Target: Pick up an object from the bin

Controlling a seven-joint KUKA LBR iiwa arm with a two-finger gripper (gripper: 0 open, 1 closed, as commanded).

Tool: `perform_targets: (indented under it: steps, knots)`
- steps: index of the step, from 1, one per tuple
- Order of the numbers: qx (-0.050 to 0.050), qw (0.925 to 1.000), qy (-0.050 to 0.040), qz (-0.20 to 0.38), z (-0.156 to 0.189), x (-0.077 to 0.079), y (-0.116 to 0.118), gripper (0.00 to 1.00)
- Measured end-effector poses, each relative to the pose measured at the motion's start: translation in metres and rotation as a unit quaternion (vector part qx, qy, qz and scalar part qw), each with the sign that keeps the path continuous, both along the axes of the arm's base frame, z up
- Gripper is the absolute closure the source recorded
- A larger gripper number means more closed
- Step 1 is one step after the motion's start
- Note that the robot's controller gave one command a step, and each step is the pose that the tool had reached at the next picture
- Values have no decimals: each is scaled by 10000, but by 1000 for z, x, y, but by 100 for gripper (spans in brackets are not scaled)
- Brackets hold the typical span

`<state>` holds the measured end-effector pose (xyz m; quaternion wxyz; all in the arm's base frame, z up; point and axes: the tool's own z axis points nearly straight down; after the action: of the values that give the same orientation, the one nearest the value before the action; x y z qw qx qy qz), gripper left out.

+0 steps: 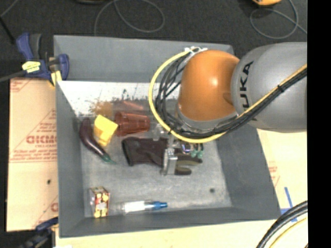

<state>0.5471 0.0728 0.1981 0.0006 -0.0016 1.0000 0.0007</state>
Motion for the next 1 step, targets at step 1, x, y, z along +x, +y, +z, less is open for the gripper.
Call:
perform_targets:
  steps: [1]
  knots:
    - [-3, 9995, -55, 299, -36, 35, -6, 0]
